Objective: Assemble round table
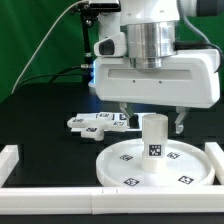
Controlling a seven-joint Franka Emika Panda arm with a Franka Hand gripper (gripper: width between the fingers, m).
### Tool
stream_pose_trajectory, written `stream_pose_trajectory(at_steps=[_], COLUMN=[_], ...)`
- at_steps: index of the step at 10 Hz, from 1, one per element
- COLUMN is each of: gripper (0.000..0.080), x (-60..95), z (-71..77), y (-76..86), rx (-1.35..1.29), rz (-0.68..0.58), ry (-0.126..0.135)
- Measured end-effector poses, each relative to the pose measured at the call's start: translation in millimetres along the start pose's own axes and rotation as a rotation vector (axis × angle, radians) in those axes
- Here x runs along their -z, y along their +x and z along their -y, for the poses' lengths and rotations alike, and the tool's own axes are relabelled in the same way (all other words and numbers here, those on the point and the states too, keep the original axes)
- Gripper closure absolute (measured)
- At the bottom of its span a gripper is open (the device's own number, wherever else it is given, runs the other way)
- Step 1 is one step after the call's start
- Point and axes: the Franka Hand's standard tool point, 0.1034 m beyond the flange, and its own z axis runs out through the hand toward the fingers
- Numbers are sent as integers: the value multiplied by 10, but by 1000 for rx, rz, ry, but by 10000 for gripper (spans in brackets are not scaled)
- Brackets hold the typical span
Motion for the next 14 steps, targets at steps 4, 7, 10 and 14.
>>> stream_pose_trajectory(at_steps=[4,7,10,14], gripper=[151,337,387,387], x=[-7,-11,-6,-12], z=[36,18,-31,-77], y=[-9,-4,16,29], rx=[253,169,-158,-628], rz=[-10,-10,-23,-21], ry=[-27,-25,-29,-14])
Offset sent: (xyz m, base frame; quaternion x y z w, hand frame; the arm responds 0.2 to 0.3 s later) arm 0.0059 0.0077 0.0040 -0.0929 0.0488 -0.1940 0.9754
